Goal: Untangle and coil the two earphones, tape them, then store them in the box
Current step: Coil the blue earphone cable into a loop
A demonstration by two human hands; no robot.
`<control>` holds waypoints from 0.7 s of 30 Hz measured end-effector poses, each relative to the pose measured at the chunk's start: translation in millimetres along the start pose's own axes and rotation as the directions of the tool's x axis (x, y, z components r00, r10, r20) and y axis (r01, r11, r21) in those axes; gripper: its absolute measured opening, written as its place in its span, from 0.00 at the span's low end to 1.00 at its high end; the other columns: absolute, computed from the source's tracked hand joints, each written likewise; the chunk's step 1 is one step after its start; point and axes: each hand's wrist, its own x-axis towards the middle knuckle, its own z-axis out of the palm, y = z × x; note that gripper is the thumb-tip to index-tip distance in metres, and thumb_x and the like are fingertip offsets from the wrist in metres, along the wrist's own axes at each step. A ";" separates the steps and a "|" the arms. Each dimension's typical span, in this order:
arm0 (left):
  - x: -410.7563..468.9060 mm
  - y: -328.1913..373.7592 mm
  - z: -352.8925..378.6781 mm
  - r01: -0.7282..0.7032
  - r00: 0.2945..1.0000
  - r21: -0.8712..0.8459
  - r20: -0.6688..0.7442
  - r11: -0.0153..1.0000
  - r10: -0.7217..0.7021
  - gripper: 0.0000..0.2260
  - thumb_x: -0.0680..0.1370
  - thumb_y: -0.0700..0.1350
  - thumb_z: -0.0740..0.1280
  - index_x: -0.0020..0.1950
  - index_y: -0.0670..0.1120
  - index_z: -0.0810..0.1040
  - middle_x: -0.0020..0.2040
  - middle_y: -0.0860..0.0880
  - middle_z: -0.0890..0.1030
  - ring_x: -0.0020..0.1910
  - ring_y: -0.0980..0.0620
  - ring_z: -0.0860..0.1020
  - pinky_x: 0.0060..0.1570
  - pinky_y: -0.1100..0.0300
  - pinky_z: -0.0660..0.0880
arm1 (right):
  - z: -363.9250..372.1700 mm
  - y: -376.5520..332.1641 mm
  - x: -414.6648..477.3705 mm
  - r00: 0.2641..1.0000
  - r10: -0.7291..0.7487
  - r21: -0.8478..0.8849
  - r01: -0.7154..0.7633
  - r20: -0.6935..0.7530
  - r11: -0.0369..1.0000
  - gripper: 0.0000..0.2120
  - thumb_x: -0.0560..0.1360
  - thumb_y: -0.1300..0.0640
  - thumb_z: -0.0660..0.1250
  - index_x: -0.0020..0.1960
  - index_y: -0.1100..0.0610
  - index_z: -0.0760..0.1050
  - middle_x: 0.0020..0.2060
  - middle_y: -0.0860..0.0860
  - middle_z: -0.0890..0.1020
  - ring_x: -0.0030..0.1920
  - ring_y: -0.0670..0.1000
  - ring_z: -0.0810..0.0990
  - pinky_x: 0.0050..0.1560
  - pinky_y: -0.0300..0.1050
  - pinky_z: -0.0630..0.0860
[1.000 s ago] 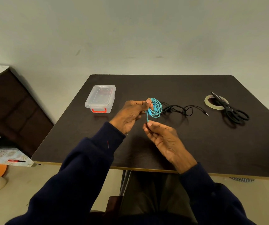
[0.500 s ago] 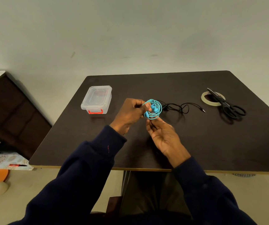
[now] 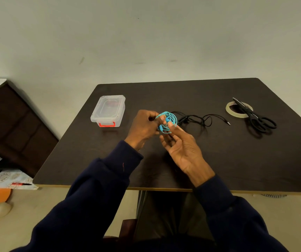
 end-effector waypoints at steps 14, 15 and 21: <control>0.6 -5.0 5.2 0.002 0.999 -0.097 -0.049 0.995 -0.007 0.09 0.78 0.40 0.72 0.53 0.35 0.83 0.49 0.42 0.86 0.44 0.53 0.86 0.40 0.63 0.82 | -22.8 -1.6 13.9 0.596 -0.708 -0.800 0.596 0.380 0.071 0.26 0.71 0.59 0.79 0.66 0.51 0.76 0.63 0.50 0.76 0.60 0.47 0.78 0.50 0.39 0.81; 0.6 -4.3 4.8 0.002 0.999 -0.097 -0.050 0.995 -0.007 0.10 0.77 0.40 0.72 0.53 0.34 0.83 0.49 0.42 0.86 0.44 0.53 0.86 0.39 0.63 0.82 | -24.0 -3.1 14.9 0.524 -0.719 -0.806 0.586 0.457 -0.085 0.24 0.71 0.59 0.79 0.65 0.53 0.77 0.62 0.51 0.74 0.60 0.48 0.76 0.51 0.39 0.80; 1.7 -3.1 3.5 -0.017 0.999 0.004 -0.047 1.000 0.018 0.11 0.77 0.42 0.72 0.56 0.37 0.83 0.51 0.44 0.85 0.43 0.56 0.85 0.39 0.66 0.81 | -26.4 -8.1 22.0 0.447 -0.533 -0.693 0.517 0.719 -0.502 0.14 0.73 0.62 0.76 0.57 0.62 0.82 0.53 0.59 0.82 0.54 0.54 0.80 0.52 0.47 0.81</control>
